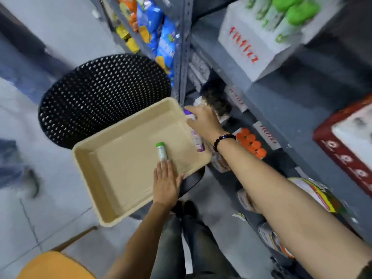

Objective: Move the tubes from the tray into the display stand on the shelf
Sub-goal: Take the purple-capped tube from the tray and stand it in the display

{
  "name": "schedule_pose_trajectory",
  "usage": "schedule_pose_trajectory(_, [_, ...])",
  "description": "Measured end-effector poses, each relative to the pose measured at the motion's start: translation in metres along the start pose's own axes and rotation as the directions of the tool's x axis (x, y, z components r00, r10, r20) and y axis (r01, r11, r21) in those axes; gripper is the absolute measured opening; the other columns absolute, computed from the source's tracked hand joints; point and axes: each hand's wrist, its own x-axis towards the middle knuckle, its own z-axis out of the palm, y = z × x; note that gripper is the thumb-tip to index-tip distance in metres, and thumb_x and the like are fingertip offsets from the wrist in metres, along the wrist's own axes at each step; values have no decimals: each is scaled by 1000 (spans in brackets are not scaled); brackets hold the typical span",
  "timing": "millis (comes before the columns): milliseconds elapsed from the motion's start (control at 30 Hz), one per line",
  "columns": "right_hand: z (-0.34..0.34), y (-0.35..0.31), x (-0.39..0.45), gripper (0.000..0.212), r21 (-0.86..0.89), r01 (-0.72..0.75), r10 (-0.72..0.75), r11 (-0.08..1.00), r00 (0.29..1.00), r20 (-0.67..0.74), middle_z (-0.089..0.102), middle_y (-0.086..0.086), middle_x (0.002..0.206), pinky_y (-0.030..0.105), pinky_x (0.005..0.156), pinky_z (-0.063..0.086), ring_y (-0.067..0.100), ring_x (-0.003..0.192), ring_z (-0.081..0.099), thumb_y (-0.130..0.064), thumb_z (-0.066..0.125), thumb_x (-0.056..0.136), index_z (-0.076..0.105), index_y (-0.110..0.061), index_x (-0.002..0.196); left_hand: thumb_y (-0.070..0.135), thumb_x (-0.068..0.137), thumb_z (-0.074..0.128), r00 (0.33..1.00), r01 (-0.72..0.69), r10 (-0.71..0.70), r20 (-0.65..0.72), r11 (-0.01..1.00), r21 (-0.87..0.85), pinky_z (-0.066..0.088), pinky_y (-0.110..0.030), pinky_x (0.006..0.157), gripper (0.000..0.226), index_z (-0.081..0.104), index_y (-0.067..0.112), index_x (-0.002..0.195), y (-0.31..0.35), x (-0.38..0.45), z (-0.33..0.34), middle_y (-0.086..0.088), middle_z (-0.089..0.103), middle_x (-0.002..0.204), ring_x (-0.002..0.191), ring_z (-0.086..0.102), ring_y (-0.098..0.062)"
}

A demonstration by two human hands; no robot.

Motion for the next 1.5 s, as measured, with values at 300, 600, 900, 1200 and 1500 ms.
schedule_pose_trajectory(300, [-161, -9, -104, 38, 163, -84, 161, 983, 821, -548, 64, 15, 91, 37, 77, 51, 28, 81, 60, -9, 65, 77, 68, -17, 113, 49, 98, 6, 865, -491, 490, -111, 871, 21, 39, -56, 96, 77, 45, -11, 128, 106, 37, -89, -30, 47, 133, 122, 45, -46])
schedule_pose_trajectory(600, [-254, 16, -197, 46, 283, -145, 314, 948, 572, -758, 70, 3, 100, 42, 85, 55, 20, 83, 65, -16, 63, 69, 65, -18, 114, 51, 94, 11, 591, -793, 786, -182, 607, 42, 14, -47, 113, 76, 29, -7, 139, 248, 49, -129, -26, 28, 147, 137, 21, -40])
schedule_pose_trajectory(900, [-301, 40, -233, 31, 332, -251, 416, 909, 597, -686, 69, 5, 98, 33, 83, 50, 22, 92, 63, -1, 67, 69, 69, -11, 98, 49, 98, 15, 681, -727, 715, 161, 632, 267, -2, -45, 115, 69, 0, 2, 147, 287, 65, -100, -18, -2, 156, 142, -6, -32])
schedule_pose_trajectory(1200, [-317, 62, -229, 41, 250, -353, 431, 902, 678, -596, 60, -1, 113, 26, 80, 48, 17, 97, 58, -2, 68, 73, 66, -21, 109, 51, 97, 10, 678, -714, 717, 159, 593, 372, -4, -45, 115, 70, -5, 5, 147, 284, 65, -94, -17, -8, 155, 141, -10, -32])
schedule_pose_trajectory(1500, [-314, 63, -209, 37, 132, -422, 413, 897, 693, -591, 62, 4, 119, 35, 89, 51, 24, 110, 53, 1, 65, 74, 68, -23, 102, 53, 96, 7, 685, -706, 711, 158, 594, 387, -4, -44, 115, 70, -7, 8, 147, 283, 65, -93, -15, -9, 156, 141, -11, -32])
